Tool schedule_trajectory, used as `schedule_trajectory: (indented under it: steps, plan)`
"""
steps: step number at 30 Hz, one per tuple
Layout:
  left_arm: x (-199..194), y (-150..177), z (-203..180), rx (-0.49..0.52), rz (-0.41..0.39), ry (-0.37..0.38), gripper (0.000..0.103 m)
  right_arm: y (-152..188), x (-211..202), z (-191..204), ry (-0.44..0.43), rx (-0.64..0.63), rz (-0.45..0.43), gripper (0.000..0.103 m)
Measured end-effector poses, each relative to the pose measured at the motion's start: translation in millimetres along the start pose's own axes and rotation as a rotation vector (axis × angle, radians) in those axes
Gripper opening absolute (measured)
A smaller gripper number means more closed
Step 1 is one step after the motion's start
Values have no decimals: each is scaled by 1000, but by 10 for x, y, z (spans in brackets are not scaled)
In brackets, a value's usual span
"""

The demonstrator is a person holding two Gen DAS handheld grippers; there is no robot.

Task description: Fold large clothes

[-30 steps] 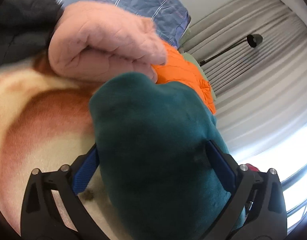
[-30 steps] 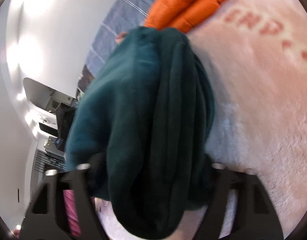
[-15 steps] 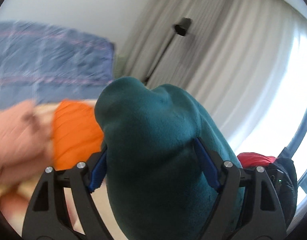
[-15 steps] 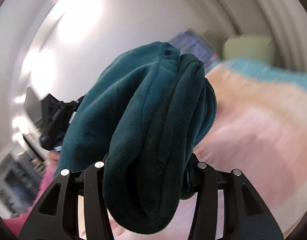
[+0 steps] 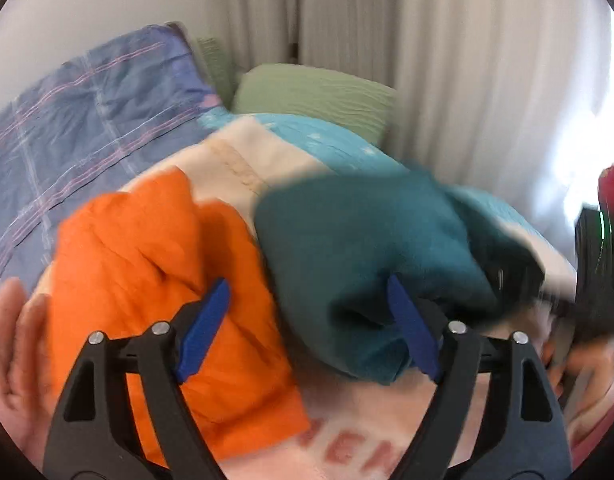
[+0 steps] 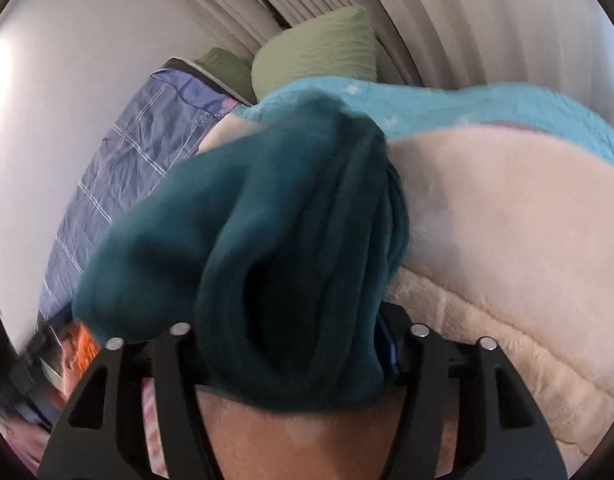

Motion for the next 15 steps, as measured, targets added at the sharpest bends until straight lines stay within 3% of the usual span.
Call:
schedule_trajectory:
  steps: [1, 3, 5, 8, 11, 12, 15]
  plan:
    - [-1, 72, 13, 0, -9, 12, 92, -8, -33, 58, 1, -39, -4, 64]
    - [10, 91, 204, -109, 19, 85, 93, -24, -31, 120, 39, -62, 0, 73]
    - [-29, 154, 298, -165, 40, 98, 93, -10, -88, 86, 72, -58, -12, 83]
    - [-169, 228, 186, -105, 9, 29, 93, 74, -225, 39, 114, -56, -42, 88]
    - [-459, 416, -3, -38, 4, -2, 95, 39, -638, -68, 172, -103, -72, 89]
    - [-564, 464, -40, -29, -11, -6, 100, 55, -824, 27, 194, -148, -102, 89]
    - [-930, 574, -121, -36, -84, 10, 101, 182, -1320, 370, 271, -312, -193, 94]
Point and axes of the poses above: each gripper's, at about its wrist camera, not at the fingertips, and x roughly the way its jaws point, z to its left, y to its underside, the point moved 2 cm from there along x, roughly the way its jaws point, and after that the axes turned 10 degrees about -x, right-handed, at the moved point
